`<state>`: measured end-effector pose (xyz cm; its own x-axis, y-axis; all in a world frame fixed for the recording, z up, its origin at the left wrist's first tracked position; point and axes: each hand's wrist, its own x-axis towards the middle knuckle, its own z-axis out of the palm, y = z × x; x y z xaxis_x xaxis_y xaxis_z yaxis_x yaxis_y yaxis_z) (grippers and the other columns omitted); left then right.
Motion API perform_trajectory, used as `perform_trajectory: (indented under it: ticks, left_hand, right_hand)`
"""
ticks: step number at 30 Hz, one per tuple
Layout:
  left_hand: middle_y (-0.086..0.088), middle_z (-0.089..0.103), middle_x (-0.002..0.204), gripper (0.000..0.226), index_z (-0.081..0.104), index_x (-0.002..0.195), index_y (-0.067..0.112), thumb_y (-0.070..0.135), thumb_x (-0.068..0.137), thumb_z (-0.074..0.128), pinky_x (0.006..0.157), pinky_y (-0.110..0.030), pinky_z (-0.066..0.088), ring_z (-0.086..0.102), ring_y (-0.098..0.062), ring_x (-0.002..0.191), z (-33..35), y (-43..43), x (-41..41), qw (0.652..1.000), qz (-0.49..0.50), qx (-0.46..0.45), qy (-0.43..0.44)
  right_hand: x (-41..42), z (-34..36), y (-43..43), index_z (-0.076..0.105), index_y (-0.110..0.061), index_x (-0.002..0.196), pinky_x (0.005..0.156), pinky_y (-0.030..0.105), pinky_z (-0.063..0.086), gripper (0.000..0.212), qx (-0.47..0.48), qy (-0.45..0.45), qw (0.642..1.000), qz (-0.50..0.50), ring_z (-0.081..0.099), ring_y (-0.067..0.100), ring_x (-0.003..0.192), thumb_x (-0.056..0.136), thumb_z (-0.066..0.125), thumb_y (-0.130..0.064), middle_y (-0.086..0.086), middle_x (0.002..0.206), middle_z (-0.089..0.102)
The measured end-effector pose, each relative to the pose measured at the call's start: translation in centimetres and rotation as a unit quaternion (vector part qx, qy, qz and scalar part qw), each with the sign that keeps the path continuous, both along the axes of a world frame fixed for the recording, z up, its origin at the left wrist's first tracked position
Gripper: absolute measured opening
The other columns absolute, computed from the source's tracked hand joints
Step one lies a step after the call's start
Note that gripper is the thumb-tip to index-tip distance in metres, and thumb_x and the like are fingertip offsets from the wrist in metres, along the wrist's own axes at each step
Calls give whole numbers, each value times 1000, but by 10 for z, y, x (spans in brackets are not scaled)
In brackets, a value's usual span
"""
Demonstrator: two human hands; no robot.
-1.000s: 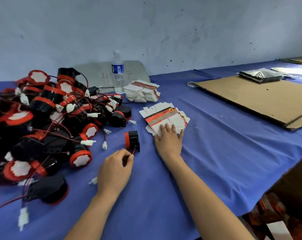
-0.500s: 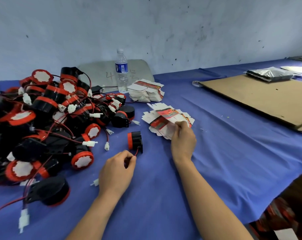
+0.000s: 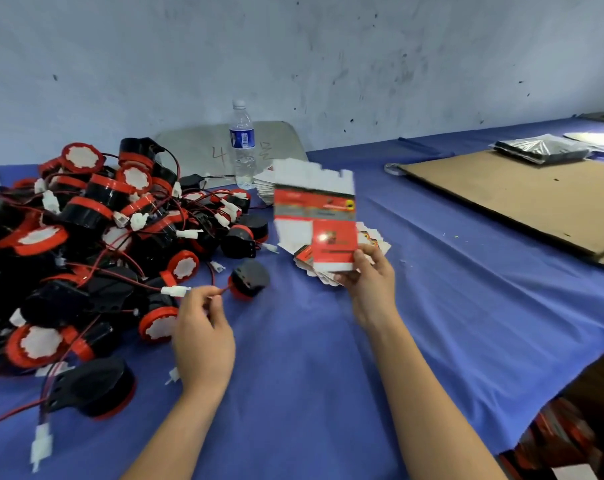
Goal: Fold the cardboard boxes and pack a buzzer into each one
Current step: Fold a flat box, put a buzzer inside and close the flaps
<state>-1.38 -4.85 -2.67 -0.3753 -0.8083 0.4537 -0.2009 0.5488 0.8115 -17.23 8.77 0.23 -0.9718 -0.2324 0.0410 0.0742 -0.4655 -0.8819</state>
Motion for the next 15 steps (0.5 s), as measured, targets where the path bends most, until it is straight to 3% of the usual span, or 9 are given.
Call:
perform_trajectory:
  ticks: [3,5,7,9,11,13,15]
  left_hand:
    - [-12,47,130,39,44,131,4,1,93,51,97,-33,41,49,-27,121,10,2,3,993,-38,-32,108]
    - [-2,37,149,54,30,145,22,21,94,48,108,-23,33,39,-15,136,15,14,6,976,-139,-25,163]
    - [25,28,153,58,16,148,40,32,97,43,107,-11,27,27,0,141,19,27,6,954,-235,38,182]
    - [45,18,147,57,6,148,43,32,100,36,105,-5,22,19,12,140,15,33,4,955,-242,50,163]
    - [51,15,142,60,1,149,40,25,100,32,103,-1,21,19,16,137,13,36,4,960,-228,39,155]
    - [54,13,140,66,-4,150,37,15,100,32,98,3,23,23,21,133,14,38,2,968,-208,15,136]
    - [57,20,135,76,-11,148,43,6,102,36,89,5,30,38,22,121,14,39,2,972,-197,5,126]
  right_hand:
    - [11,-4,-7,54,-9,87,48,23,49,20,72,52,993,72,58,11,53,101,41,-2,6,71,61]
    - [19,-5,-11,54,-8,85,47,23,49,22,95,68,986,116,59,12,52,100,40,0,4,66,64]
    - [24,-5,-12,53,-9,80,47,24,50,26,125,83,977,152,60,12,50,98,39,3,-1,59,64]
    - [28,-6,-13,55,-11,78,52,27,53,29,162,103,969,153,62,12,55,93,38,7,-5,59,63]
    - [31,-7,-15,61,-13,92,67,32,54,32,210,141,959,125,64,15,74,88,38,9,-4,76,66]
    - [35,-8,-17,59,-19,117,78,21,50,42,242,190,945,109,61,8,89,89,41,6,-4,99,66]
    - [39,-8,-17,53,-24,132,81,10,43,46,257,242,931,92,56,-2,92,92,48,-4,-7,116,61]
